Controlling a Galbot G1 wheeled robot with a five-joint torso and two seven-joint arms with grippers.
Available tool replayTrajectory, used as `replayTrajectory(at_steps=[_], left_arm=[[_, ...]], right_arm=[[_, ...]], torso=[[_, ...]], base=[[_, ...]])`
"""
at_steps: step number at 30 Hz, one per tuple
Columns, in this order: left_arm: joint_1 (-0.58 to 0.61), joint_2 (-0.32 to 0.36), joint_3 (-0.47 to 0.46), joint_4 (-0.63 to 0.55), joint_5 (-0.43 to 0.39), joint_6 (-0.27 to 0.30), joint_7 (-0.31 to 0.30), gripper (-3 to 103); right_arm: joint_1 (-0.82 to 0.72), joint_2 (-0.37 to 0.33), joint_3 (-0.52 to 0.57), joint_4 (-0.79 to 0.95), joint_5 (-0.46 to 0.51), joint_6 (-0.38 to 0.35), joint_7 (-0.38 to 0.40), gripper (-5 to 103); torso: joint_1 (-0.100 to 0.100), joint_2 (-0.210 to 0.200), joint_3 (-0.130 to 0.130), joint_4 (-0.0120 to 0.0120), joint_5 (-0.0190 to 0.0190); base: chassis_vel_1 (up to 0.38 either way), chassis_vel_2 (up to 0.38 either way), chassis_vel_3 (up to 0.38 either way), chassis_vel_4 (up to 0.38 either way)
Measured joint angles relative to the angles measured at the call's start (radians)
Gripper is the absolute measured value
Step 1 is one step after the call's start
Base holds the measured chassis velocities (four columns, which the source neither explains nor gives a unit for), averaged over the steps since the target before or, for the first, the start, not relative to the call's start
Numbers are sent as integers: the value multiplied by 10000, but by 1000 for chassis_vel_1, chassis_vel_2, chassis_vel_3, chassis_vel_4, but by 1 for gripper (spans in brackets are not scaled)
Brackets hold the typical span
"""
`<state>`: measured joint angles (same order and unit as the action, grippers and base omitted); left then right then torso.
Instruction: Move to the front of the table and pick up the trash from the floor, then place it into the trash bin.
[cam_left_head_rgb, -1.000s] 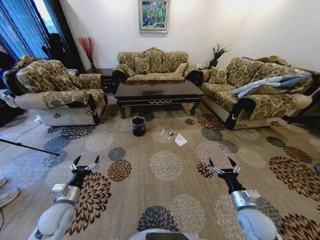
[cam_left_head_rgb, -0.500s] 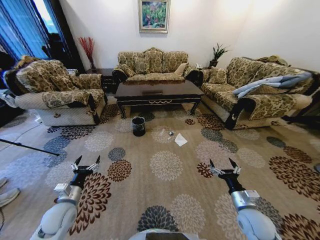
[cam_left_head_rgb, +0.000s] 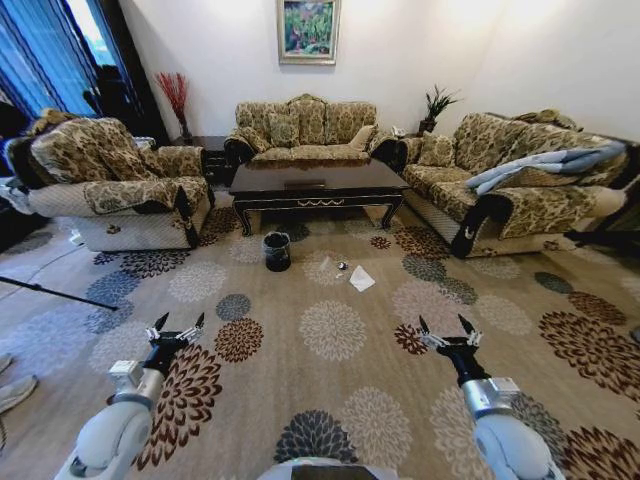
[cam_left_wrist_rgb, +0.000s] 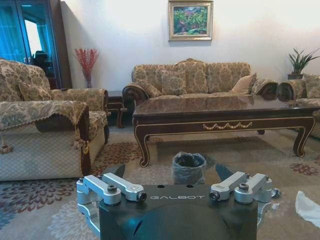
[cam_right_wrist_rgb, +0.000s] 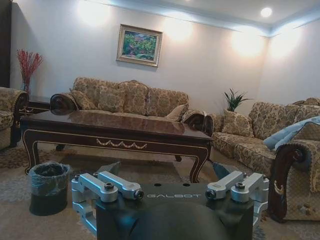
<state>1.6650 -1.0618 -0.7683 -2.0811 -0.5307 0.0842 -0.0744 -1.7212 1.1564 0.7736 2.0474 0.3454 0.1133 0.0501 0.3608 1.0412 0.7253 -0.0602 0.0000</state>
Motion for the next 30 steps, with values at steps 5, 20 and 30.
replayTrajectory(at_steps=[5,20,30], left_arm=[[-63,-155,-18,54,174,46,-30,100],[146,-353,-247,-238,618,43,-122,100],[330,-461,-209,-220,821,35,-115,100]], right_arm=[[-77,221,12,74,-215,82,-51,100],[-170,419,-94,256,-196,78,-101,100],[-157,491,-159,180,-265,56,-116,100]], torso=[[-94,-216,-123,-1,-2],[-426,-969,-548,0,-1],[-650,-1467,-820,1,-1]], base=[[0,0,0,0],[0,0,0,0],[0,0,0,0]])
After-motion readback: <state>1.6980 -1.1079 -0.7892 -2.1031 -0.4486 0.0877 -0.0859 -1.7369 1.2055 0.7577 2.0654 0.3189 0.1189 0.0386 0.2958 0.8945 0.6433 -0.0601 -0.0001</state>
